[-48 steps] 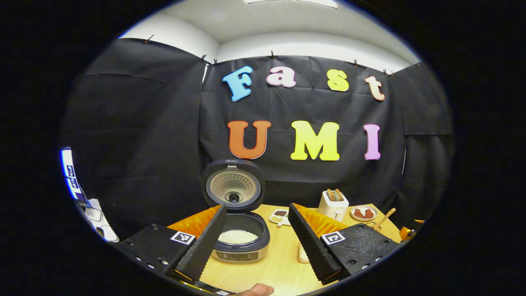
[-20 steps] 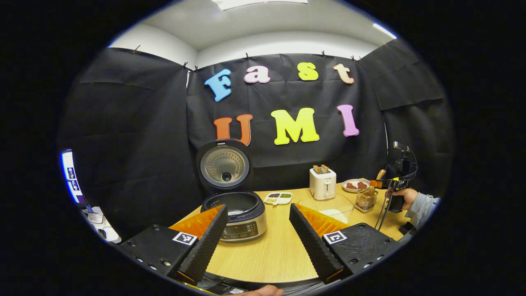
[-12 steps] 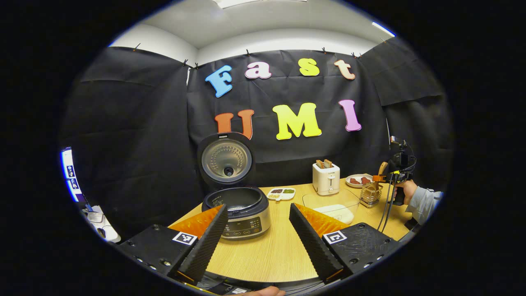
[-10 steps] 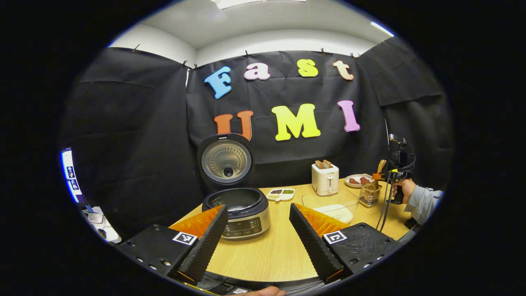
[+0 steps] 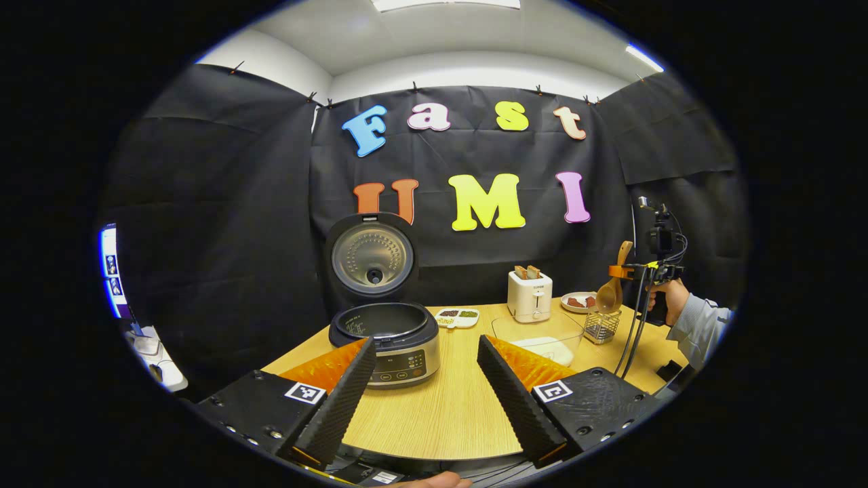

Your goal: Close the left gripper, press the button to open the rice cooker; take a wooden spoon from the chopstick holder with the right hand, scoop a spoonful of rice and pour it into the rice cooker, then put the wooden spoon back into the chopstick holder.

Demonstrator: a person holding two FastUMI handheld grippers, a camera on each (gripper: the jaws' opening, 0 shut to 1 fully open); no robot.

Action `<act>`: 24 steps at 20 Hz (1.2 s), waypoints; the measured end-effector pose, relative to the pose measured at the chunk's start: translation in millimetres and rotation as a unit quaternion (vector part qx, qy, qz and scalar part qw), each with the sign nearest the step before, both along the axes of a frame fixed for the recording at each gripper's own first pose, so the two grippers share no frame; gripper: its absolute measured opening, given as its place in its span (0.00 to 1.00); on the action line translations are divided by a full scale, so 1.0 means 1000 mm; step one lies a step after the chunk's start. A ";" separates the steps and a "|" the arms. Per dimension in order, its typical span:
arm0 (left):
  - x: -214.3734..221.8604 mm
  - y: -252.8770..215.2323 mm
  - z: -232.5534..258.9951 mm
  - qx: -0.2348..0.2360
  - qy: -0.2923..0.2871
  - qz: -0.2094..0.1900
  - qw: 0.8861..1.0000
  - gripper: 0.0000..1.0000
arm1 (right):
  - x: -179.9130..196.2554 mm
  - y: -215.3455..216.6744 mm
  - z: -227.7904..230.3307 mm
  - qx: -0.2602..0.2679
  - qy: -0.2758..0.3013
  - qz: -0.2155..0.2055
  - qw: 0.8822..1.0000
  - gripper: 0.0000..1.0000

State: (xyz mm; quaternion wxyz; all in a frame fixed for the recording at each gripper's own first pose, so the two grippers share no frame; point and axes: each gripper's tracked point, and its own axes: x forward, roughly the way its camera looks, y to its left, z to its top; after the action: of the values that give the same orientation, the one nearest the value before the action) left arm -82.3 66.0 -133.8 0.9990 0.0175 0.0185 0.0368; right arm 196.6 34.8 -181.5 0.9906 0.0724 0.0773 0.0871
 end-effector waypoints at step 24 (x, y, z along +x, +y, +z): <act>-0.021 0.024 -0.008 -0.034 -0.010 0.017 0.999 0.96 | -0.043 0.163 -0.016 -0.010 0.028 0.101 0.994 0.08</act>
State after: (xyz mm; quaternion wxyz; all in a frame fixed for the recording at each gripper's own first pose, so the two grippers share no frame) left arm -103.7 89.8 -142.2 0.9984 -0.0175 0.0098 0.0532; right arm 153.6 197.3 -197.5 0.9749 0.0564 0.1130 0.1834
